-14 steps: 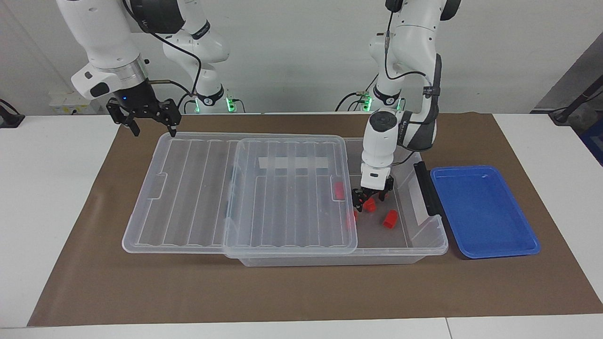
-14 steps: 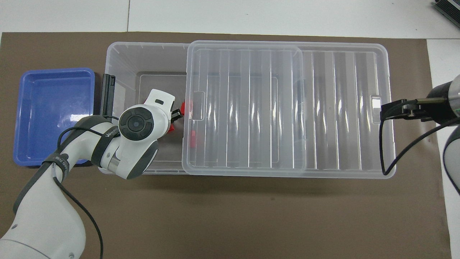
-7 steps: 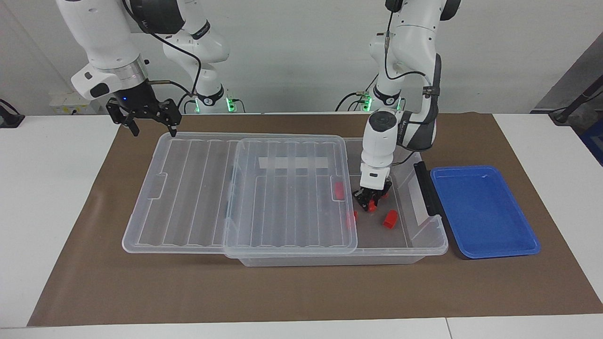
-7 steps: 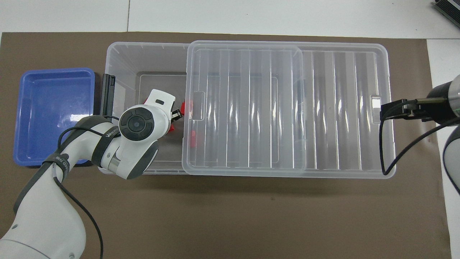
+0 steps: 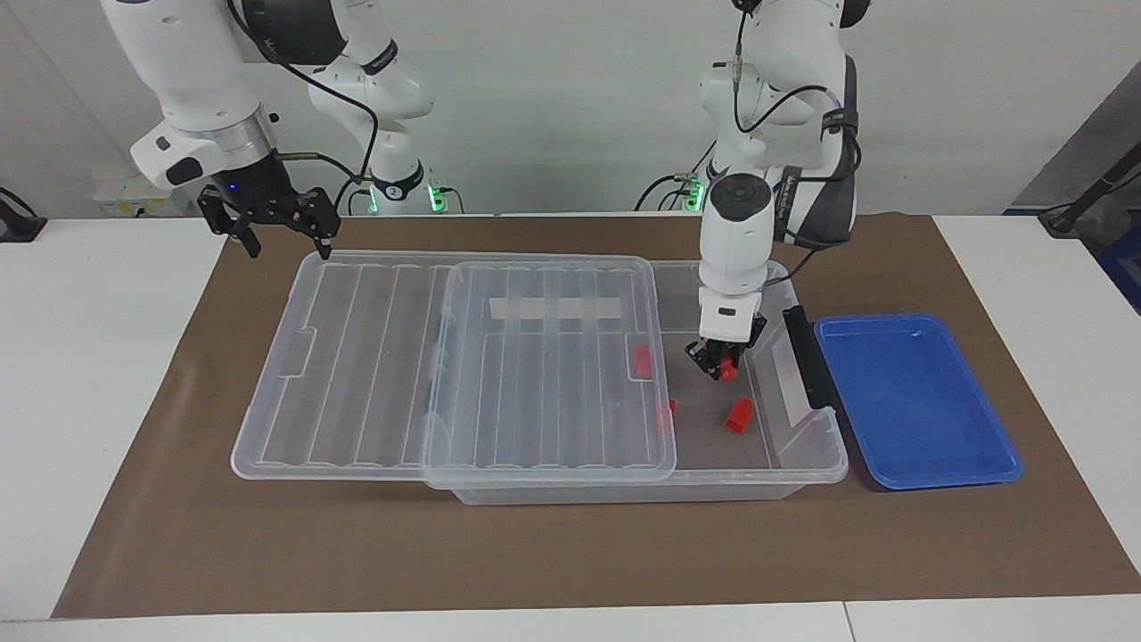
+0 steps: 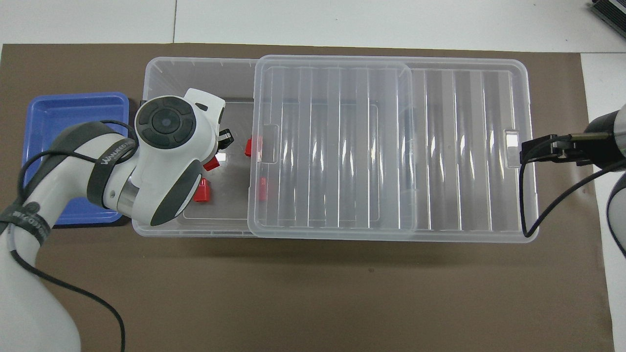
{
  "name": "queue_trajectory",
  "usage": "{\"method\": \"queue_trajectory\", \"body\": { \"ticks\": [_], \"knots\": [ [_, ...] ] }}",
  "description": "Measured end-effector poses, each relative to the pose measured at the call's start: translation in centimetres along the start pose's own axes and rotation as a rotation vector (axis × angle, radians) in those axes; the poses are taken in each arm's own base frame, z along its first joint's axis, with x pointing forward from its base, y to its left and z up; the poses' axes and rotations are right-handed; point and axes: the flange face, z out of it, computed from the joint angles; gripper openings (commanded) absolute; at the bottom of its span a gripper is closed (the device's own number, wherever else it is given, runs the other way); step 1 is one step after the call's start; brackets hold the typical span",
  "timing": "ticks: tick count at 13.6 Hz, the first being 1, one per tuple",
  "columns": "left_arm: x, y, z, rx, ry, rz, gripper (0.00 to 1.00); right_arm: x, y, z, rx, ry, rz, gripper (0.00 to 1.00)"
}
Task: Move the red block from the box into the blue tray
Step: 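Lift the red block and carry it to the blue tray with the left gripper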
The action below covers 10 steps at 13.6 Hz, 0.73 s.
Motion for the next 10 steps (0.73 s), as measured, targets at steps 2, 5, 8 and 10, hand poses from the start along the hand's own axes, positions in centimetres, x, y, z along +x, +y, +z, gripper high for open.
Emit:
{"method": "queue_trajectory", "body": {
  "ticks": [2, 5, 8, 10],
  "knots": [
    [0.8, -1.2, -5.3, 0.017, -0.056, 0.015, 0.08, 0.0, 0.1, 0.0, 0.0, -0.004, 0.002, 1.0],
    [4.0, -5.8, -10.9, 0.035, -0.109, 0.117, 0.08, -0.2, 0.6, 0.2, -0.002, -0.021, 0.011, 1.0],
    [10.1, -14.7, -10.6, 0.006, -0.136, 0.253, 0.08, 0.1, 1.1, 0.5, -0.001, -0.004, 0.02, 0.98],
    [13.2, -20.5, -9.6, -0.022, -0.147, 0.324, 0.08, 0.8, 2.4, 1.5, 0.001, 0.025, 0.041, 0.97]
  ]
}}
